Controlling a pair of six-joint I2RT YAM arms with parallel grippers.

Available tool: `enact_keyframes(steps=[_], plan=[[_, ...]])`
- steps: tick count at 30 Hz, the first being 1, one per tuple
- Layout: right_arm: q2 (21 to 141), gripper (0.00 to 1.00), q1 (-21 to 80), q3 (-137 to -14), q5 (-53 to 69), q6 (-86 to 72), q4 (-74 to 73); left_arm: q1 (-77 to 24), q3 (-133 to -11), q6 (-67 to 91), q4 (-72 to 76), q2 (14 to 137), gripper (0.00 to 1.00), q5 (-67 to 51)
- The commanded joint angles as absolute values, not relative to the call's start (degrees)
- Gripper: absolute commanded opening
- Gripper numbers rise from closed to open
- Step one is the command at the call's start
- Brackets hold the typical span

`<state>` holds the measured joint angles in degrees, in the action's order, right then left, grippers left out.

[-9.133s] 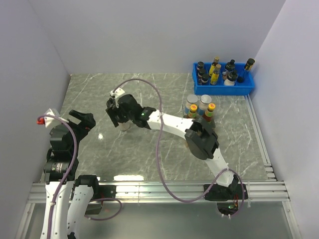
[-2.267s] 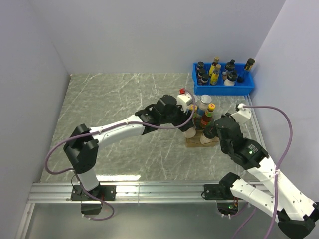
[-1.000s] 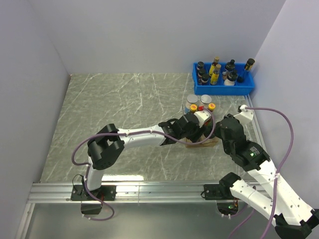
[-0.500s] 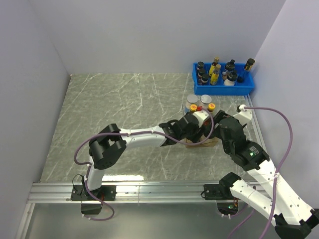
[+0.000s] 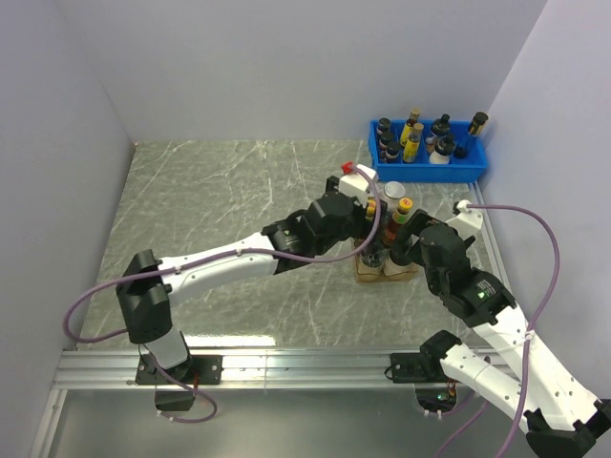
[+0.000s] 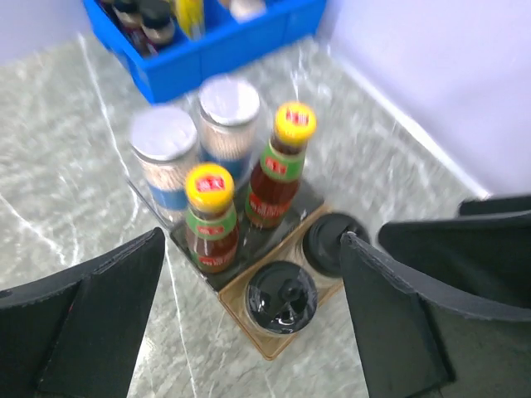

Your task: Organize the condiment bottles

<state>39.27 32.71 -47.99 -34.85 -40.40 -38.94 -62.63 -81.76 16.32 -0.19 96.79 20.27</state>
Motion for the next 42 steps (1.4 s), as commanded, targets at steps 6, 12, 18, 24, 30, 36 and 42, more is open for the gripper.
enact_keyframes(steps=[6,12,18,24,30,36,42], plan=[[38.41,0.97,32.25,-47.47,-32.00,-38.16,-33.60,-62.40,-78.32,24.96,-10.53,87.38,0.93,33.90],[38.84,0.98,32.08,-44.30,-23.31,-35.60,-26.65,-61.79,-71.64,28.39,-18.80,74.28,0.95,38.14],[37.80,1.00,32.26,-38.25,-14.61,-31.47,-14.54,-61.61,-65.31,26.28,-20.92,60.40,0.98,36.92],[34.55,1.00,32.26,-29.55,-9.49,-32.95,-2.57,-61.44,-60.91,24.61,-20.48,48.35,0.99,32.80],[27.96,1.00,32.17,-21.72,-14.67,-35.85,2.63,-61.44,-59.15,25.05,-22.41,40.97,0.99,31.47],[14.97,1.00,32.17,-16.45,-21.87,-35.51,1.50,-61.44,-58.18,24.87,-23.20,35.69,0.99,30.85],[5.38,1.00,32.25,-15.91,-26.62,-34.37,-3.59,-61.35,-57.66,24.70,-23.29,33.40,0.99,30.76]])
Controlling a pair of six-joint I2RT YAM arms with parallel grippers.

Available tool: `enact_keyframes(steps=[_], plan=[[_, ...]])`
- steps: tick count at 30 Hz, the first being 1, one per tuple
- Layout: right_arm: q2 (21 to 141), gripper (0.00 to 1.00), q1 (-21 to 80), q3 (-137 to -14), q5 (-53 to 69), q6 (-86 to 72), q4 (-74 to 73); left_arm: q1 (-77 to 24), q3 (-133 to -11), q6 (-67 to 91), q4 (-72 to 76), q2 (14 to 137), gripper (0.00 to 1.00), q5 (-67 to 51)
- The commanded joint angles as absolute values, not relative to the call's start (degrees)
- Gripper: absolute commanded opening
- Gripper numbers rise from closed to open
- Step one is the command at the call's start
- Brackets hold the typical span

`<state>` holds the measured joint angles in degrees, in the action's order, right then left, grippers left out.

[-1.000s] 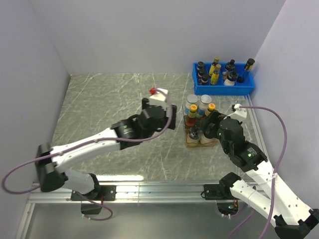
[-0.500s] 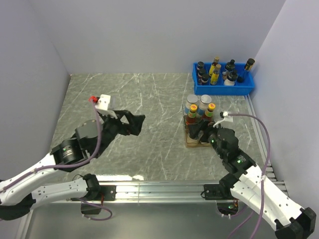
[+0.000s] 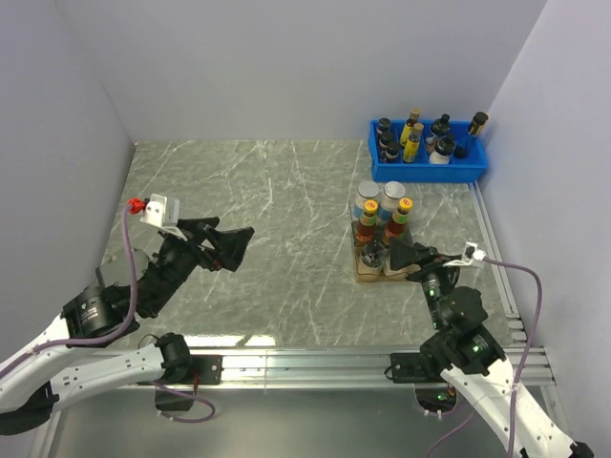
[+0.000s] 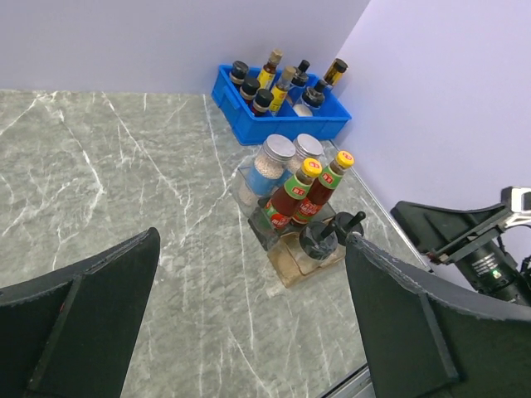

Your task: Organize the condiment bottles

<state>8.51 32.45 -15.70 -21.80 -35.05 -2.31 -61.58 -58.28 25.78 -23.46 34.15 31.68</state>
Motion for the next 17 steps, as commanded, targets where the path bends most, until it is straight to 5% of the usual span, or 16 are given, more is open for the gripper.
enact_keyframes(steps=[1,17], plan=[[4.67,1.00,32.26,-16.00,-27.94,-34.28,-4.30,-61.43,-57.57,24.70,-23.29,33.22,1.00,30.76],[3.43,1.00,32.17,-17.66,-29.53,-32.96,-7.47,-61.44,-59.41,25.93,-24.43,36.65,0.99,31.55]])
